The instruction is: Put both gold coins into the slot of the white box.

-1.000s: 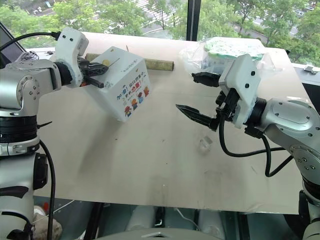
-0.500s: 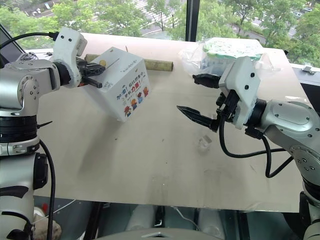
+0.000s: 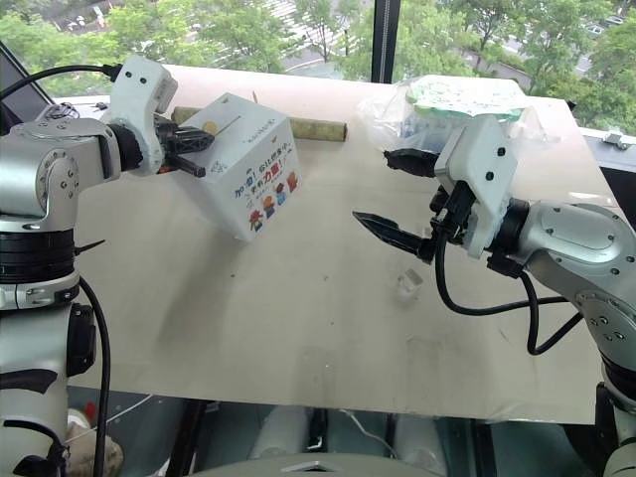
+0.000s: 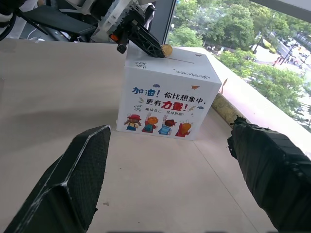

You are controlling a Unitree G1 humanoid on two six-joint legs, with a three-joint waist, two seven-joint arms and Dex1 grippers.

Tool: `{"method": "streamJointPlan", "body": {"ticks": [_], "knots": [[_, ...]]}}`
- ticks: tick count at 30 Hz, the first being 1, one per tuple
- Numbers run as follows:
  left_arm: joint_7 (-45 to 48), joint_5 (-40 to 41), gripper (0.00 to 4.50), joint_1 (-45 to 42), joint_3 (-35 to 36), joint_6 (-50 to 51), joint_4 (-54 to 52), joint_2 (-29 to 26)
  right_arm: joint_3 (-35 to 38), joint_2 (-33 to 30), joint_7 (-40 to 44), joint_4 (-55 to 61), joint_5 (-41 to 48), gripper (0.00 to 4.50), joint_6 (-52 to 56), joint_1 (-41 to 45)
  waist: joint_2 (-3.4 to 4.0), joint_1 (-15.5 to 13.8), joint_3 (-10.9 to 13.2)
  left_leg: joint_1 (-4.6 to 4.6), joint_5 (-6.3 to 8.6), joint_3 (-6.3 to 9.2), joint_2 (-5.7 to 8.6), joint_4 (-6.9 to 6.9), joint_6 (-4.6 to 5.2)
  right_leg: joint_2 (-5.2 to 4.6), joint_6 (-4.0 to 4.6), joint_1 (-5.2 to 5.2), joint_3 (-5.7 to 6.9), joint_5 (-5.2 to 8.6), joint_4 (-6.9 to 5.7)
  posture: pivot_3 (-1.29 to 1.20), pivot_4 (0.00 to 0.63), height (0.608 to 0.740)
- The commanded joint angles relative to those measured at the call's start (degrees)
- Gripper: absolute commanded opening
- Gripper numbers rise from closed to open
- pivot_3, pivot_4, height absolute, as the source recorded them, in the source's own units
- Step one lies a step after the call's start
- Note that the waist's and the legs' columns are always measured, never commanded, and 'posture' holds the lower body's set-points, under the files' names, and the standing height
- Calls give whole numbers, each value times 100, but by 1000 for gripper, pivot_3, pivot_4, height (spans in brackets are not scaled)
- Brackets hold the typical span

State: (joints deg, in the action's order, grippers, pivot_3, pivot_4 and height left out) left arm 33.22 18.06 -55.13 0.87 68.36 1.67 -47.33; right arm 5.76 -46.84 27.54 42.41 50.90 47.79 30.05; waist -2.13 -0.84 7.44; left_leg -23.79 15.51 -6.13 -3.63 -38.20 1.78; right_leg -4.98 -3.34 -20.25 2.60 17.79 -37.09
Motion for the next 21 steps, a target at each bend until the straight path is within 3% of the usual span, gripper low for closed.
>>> {"method": "streamJointPlan", "body": {"ticks": [1, 21], "knots": [[-45, -97, 0, 40, -137, 161, 131, 19, 256, -59, -30, 162, -2, 4243, -77, -19, 0, 1, 0, 0, 0, 0, 0, -1, 0, 0, 0, 0, 0, 0, -1, 0, 150, 740], [-285, -131, 0, 34, -145, 276, 216, 83, 258, -111, -5, 139, -40, 4243, -87, -63, 0, 4, -1, 7, 0, 4, 0, -4, 0, 0, 0, 11, 0, 0, -5, 0, 150, 740]]}}
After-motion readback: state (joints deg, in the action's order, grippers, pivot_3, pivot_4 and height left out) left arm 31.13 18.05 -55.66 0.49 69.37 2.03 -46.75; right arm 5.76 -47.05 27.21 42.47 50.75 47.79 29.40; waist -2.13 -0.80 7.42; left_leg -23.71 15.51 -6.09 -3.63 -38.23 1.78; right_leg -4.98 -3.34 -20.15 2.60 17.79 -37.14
